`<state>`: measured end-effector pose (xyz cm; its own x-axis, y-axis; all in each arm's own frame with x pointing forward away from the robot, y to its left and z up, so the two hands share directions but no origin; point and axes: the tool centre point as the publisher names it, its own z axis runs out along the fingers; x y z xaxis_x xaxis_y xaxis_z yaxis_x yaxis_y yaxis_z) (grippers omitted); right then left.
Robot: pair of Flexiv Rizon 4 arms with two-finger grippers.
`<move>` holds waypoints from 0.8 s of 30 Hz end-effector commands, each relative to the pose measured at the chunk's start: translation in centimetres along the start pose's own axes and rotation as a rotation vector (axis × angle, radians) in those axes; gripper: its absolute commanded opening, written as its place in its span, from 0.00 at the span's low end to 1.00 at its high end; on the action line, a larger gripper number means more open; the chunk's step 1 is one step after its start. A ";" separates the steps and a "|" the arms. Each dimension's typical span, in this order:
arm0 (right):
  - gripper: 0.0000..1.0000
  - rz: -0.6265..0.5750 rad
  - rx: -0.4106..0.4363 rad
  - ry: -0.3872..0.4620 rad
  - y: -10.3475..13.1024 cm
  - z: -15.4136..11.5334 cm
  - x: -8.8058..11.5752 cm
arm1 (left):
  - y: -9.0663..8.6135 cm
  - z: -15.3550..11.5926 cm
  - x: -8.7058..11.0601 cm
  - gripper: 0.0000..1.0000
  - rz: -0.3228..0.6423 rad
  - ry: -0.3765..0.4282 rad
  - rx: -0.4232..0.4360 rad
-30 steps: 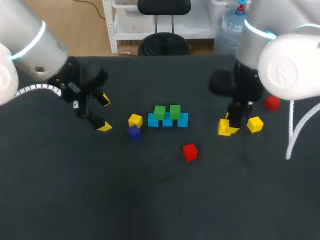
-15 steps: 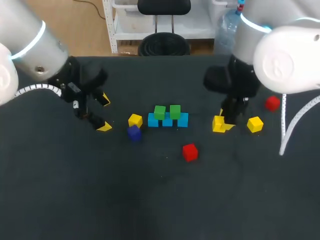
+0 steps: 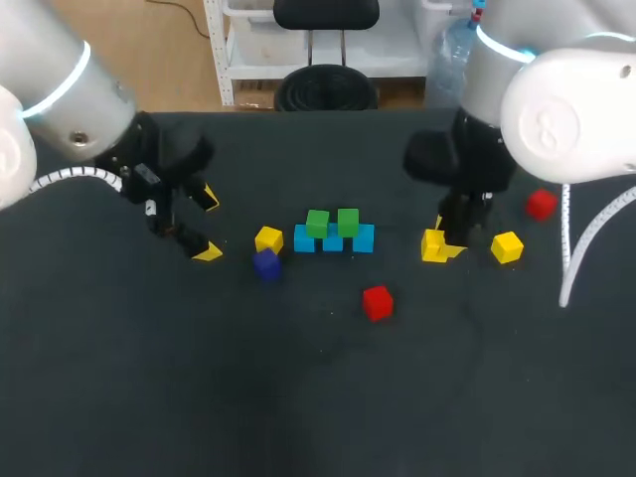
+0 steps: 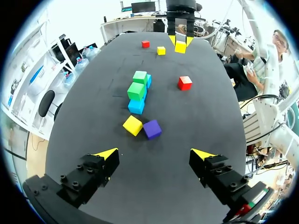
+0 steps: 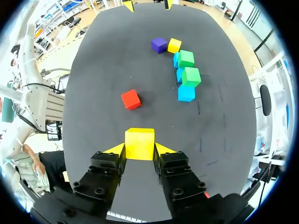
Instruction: Place the blue cubes, place green cubes on the blue cubes, place the yellow cubes on the green cubes, then place the red cubes on the yellow cubes, and place purple cube on the red cubes.
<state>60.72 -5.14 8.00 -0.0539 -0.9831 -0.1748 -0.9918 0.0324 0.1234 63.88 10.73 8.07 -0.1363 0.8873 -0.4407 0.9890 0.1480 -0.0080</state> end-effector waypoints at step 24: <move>0.00 0.005 0.105 0.198 -3.3 0.0 -4.5 | 0.0 0.0 0.1 1.00 0.001 -0.002 0.000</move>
<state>63.26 -1.43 8.55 -0.0465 -0.9988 0.0131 -0.9989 0.0465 0.0059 63.88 10.73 8.07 -0.1363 0.8873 -0.4406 0.9890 0.1480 -0.0079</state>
